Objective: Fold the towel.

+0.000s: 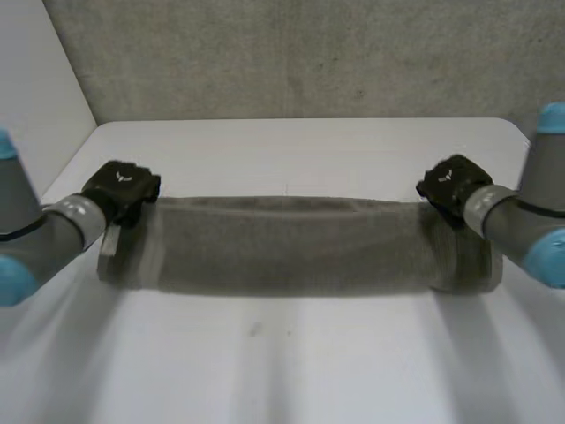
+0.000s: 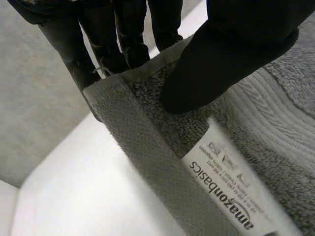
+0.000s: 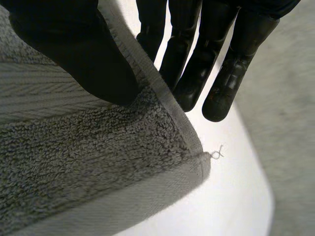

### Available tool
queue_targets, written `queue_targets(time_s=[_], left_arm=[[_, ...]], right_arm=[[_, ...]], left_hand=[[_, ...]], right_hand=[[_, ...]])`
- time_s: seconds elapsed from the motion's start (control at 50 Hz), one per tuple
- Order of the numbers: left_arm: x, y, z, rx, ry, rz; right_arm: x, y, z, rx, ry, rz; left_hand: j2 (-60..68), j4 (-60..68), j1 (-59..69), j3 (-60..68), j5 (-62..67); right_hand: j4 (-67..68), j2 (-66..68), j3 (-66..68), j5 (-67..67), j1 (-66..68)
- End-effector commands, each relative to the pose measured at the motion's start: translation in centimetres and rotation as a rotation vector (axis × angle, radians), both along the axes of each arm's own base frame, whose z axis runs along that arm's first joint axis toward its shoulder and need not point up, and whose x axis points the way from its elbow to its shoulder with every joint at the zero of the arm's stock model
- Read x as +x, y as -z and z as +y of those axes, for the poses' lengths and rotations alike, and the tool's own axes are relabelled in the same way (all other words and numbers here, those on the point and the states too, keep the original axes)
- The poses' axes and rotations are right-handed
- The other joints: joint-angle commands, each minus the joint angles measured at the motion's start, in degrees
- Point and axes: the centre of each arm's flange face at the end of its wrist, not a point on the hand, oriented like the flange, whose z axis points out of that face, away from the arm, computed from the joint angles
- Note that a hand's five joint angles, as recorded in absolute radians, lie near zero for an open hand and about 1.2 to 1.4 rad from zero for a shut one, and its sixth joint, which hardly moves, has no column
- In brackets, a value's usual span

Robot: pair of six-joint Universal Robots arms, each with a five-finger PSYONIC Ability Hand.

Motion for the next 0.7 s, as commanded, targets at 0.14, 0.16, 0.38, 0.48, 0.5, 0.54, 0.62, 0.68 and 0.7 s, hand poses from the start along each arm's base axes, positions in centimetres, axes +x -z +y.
queue_targets(time_s=[0.14,0.16,0.38,0.48,0.5,0.54,0.62,0.68,0.7], left_arm=[[-2.2,2.1,-6.4,-0.251,-0.033,0.078],[-2.2,2.5,-6.8,-0.251,-0.039,0.077],[-3.6,4.0,-5.3,-0.220,0.001,0.061],[-4.0,1.7,-4.3,-0.264,0.011,0.067],[-4.0,1.7,-4.3,-0.264,0.011,0.067],[-3.9,0.5,-3.6,-0.275,0.009,0.072],[-3.7,-0.4,-2.5,-0.272,0.011,0.077],[-3.6,-0.6,-1.4,-0.255,0.015,0.079],[-3.5,-0.6,-0.9,-0.244,0.018,0.079]], right_arm=[[2.8,3.7,-4.9,-0.300,0.020,-0.030],[2.9,4.2,-5.2,-0.316,0.016,-0.026],[3.0,3.3,-5.0,-0.371,0.020,-0.034],[2.2,0.9,-3.6,-0.351,0.043,-0.095],[2.2,0.9,-3.6,-0.351,0.043,-0.095],[1.5,-0.5,-2.0,-0.284,0.067,-0.181],[0.9,-1.3,0.1,-0.163,0.093,-0.259],[-0.1,-1.4,1.6,-0.027,0.141,-0.322],[-1.0,-1.2,2.0,0.045,0.174,-0.347]], left_hand=[[10.23,10.26,11.73,10.30,10.71],[10.23,10.26,11.73,10.30,10.71],[-59.73,-59.69,-58.22,-59.65,-59.25],[-59.73,-59.69,-58.22,-59.65,-59.25],[-59.73,-59.69,-58.22,-59.65,-59.25],[-59.73,-59.69,-58.22,-59.65,-59.25],[-59.73,-59.69,-58.22,-59.65,-59.25],[-59.73,-59.69,-58.22,-59.65,-59.25],[-59.73,-59.69,-58.22,-59.65,-59.25]], right_hand=[[11.56,12.65,11.99,13.62,24.14],[11.56,12.65,11.99,13.62,24.14],[-58.44,-57.35,-58.01,-56.38,-45.86],[-58.44,-57.35,-58.01,-56.38,-45.86],[-58.44,-57.35,-58.01,-56.38,-45.86],[-58.44,-57.35,-58.01,-56.38,-45.86],[-58.44,-57.35,-58.01,-56.38,-45.86],[-58.44,-57.35,-58.01,-56.38,-45.86],[-58.44,-57.35,-58.01,-56.38,-45.86]])
